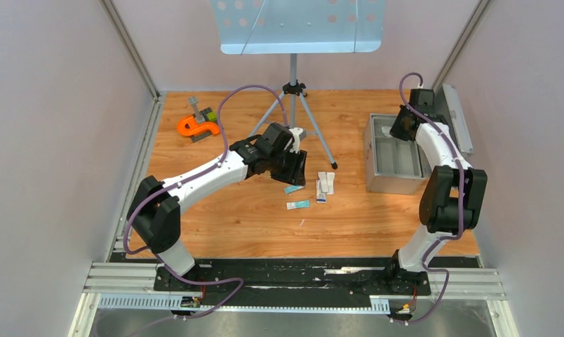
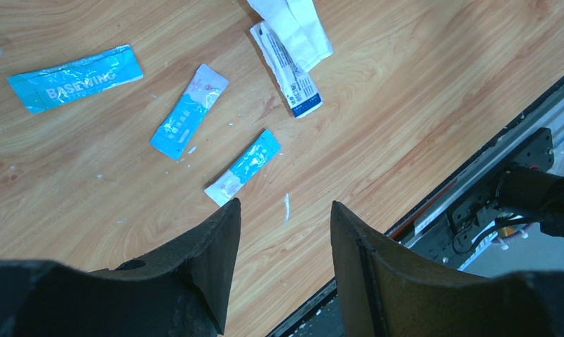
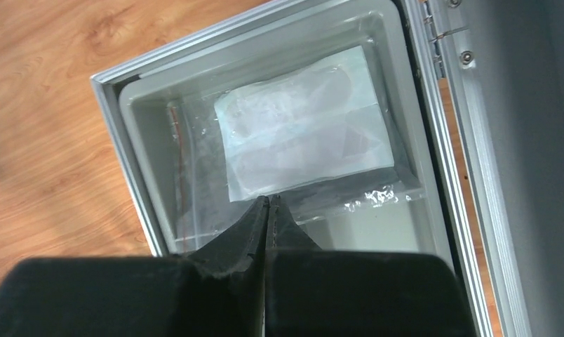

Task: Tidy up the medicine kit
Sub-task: Adjust the medical item in the medicine box.

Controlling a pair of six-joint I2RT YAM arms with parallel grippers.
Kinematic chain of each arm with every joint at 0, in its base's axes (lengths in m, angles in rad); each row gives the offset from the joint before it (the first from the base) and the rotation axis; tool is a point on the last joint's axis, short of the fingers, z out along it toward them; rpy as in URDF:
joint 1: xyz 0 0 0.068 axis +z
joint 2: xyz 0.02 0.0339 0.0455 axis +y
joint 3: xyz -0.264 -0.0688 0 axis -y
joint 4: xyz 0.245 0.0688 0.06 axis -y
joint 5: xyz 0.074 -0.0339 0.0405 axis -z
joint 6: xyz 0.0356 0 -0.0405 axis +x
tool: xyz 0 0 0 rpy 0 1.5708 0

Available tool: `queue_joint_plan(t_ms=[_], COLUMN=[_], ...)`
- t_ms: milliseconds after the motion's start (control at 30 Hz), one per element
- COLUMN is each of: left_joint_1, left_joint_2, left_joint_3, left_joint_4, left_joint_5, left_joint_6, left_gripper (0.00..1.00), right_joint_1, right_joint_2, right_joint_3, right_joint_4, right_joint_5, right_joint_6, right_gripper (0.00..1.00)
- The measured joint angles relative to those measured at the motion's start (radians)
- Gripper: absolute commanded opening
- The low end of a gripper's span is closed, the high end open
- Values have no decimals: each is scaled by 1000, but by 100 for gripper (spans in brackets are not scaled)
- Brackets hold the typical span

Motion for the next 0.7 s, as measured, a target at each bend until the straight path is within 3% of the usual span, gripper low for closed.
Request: queue_joint_plan(t_ms=[700], left_joint_1=[0], left_joint_2=[0], left_joint_3=[0], left_joint_4=[0], left_joint_5=[-1], left_joint_6=[3], left_gripper=[58], right_joint_1=[-2], right_joint_2=[188], right_joint_3=[133], right_joint_4=[0], right_joint_5=[8], right_joint_6=[-14], right_gripper=[2])
